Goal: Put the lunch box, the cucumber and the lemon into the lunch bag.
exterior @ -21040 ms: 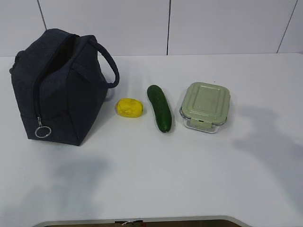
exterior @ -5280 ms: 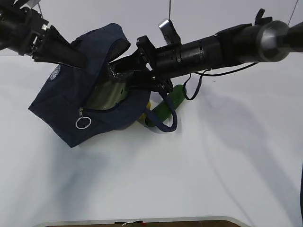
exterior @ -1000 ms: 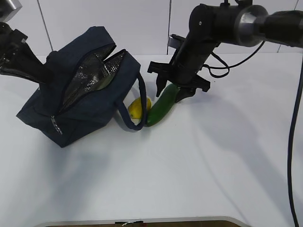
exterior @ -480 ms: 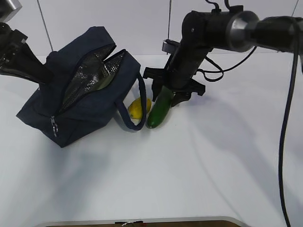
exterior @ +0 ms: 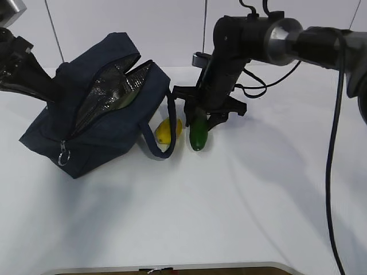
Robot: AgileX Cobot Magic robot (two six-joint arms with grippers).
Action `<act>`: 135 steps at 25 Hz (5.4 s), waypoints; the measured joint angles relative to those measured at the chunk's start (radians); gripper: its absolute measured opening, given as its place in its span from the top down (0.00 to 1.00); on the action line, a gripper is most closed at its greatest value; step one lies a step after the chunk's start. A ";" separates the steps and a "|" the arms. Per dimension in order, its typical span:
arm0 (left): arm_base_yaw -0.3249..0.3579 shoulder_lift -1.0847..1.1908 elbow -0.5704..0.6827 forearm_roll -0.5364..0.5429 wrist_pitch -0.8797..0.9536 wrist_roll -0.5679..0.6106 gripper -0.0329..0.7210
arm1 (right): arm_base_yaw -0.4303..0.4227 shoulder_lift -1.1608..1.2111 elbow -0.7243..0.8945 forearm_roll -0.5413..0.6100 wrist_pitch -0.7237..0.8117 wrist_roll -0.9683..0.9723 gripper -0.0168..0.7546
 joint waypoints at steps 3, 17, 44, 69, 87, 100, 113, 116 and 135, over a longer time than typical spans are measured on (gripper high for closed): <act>0.000 0.000 0.000 0.000 0.000 0.000 0.97 | 0.000 0.000 -0.029 -0.044 0.038 0.000 0.53; 0.000 0.000 0.000 0.002 -0.002 0.000 0.97 | 0.000 0.002 -0.227 -0.076 0.212 -0.085 0.54; 0.000 0.000 0.000 -0.035 -0.136 -0.118 0.97 | 0.002 -0.103 -0.249 0.434 0.234 -0.194 0.54; -0.002 0.000 0.000 -0.114 -0.096 -0.119 0.97 | 0.025 0.021 -0.242 0.650 0.119 -0.241 0.24; 0.076 0.000 0.000 -0.037 -0.095 -0.138 0.97 | 0.024 0.011 -0.394 0.522 0.222 -0.329 0.23; 0.156 0.066 -0.002 0.003 -0.078 -0.163 0.97 | 0.024 -0.026 -0.397 0.247 0.236 -0.349 0.23; 0.311 0.067 -0.004 0.098 -0.074 -0.215 0.97 | 0.024 -0.067 -0.214 0.160 0.236 -0.356 0.23; 0.320 0.067 -0.004 0.101 -0.074 -0.216 0.97 | 0.024 -0.067 -0.214 0.131 0.236 -0.316 0.23; 0.320 0.067 -0.004 0.101 -0.072 -0.217 0.97 | 0.111 0.043 -0.214 0.032 0.146 -0.213 0.23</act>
